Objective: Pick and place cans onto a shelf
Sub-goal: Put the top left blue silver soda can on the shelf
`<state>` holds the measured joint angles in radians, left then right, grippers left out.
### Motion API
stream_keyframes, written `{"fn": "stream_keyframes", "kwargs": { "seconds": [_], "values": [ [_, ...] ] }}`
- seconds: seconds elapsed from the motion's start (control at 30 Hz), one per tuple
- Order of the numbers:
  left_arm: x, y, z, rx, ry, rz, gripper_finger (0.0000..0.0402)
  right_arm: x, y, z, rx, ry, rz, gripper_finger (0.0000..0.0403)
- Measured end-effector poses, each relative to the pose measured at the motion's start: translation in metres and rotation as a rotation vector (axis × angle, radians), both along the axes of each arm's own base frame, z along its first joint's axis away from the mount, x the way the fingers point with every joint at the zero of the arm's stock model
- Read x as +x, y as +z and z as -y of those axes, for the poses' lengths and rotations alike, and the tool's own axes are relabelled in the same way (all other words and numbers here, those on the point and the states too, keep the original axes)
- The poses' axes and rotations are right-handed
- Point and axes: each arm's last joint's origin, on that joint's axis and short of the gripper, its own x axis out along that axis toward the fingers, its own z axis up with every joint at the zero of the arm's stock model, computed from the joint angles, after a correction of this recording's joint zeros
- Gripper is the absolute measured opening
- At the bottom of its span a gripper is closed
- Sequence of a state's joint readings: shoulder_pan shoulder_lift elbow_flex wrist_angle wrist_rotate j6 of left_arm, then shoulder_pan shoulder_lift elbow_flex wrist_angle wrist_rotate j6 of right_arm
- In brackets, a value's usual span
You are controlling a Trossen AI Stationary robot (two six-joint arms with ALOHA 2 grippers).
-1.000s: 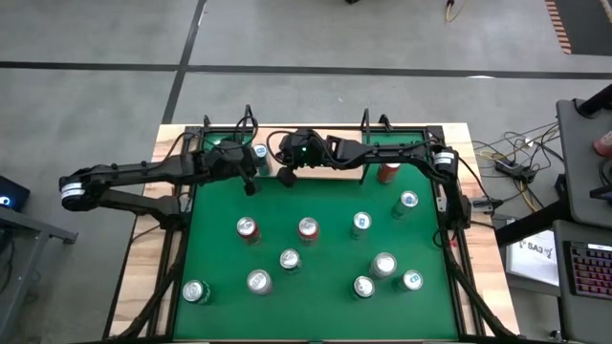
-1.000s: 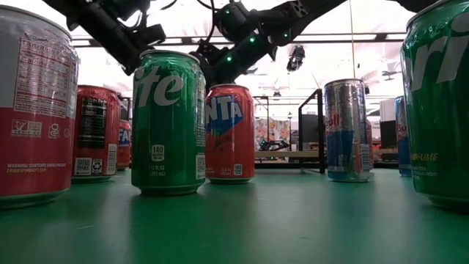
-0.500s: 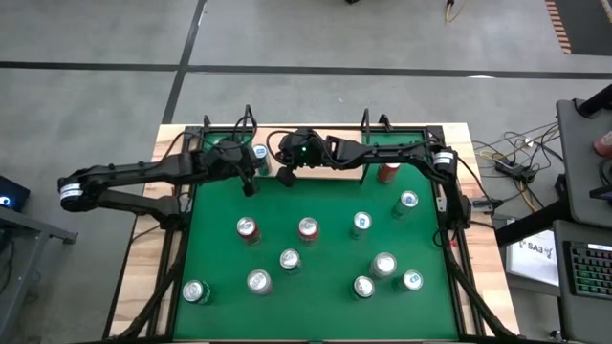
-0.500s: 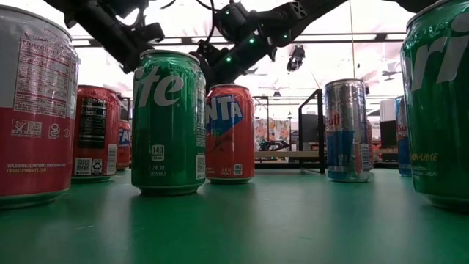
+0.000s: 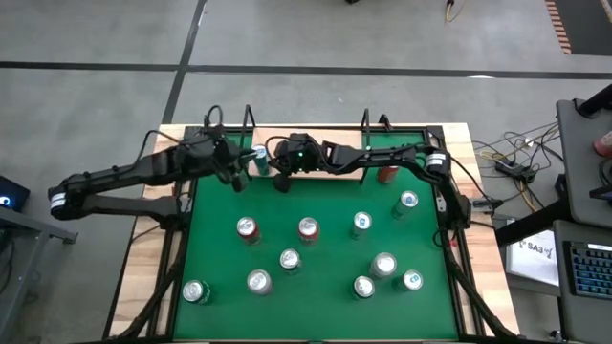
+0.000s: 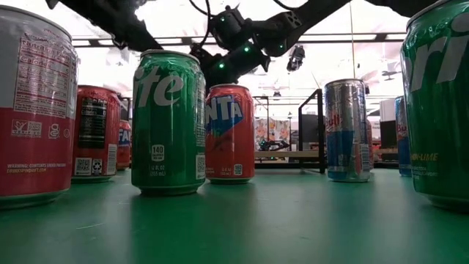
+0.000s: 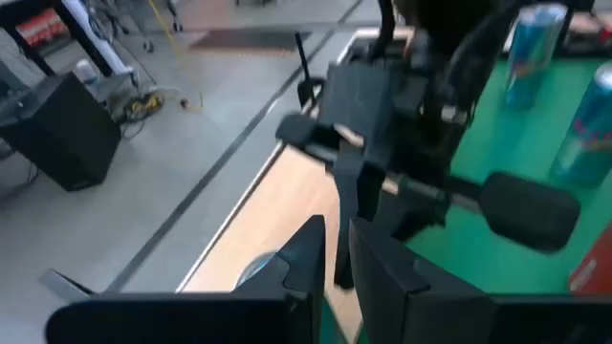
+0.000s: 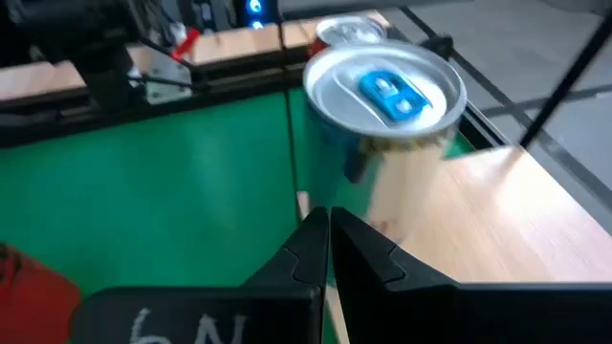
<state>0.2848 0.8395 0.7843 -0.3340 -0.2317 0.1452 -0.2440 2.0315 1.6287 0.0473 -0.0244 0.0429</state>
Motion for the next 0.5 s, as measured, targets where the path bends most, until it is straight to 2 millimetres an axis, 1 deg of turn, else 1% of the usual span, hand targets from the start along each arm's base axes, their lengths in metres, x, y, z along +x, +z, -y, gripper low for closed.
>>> {"fn": "stream_keyframes", "kwargs": {
  "seconds": [0.27,0.5],
  "values": [
    [-0.011,0.007,0.004,-0.005,-0.013,0.076,0.0036,0.004,0.009,0.000,-0.037,0.010,0.096,0.0009],
    [-0.013,0.008,0.004,-0.004,-0.013,0.084,0.0036,0.005,0.013,0.001,-0.056,0.010,0.130,0.0009]
  ]
}}
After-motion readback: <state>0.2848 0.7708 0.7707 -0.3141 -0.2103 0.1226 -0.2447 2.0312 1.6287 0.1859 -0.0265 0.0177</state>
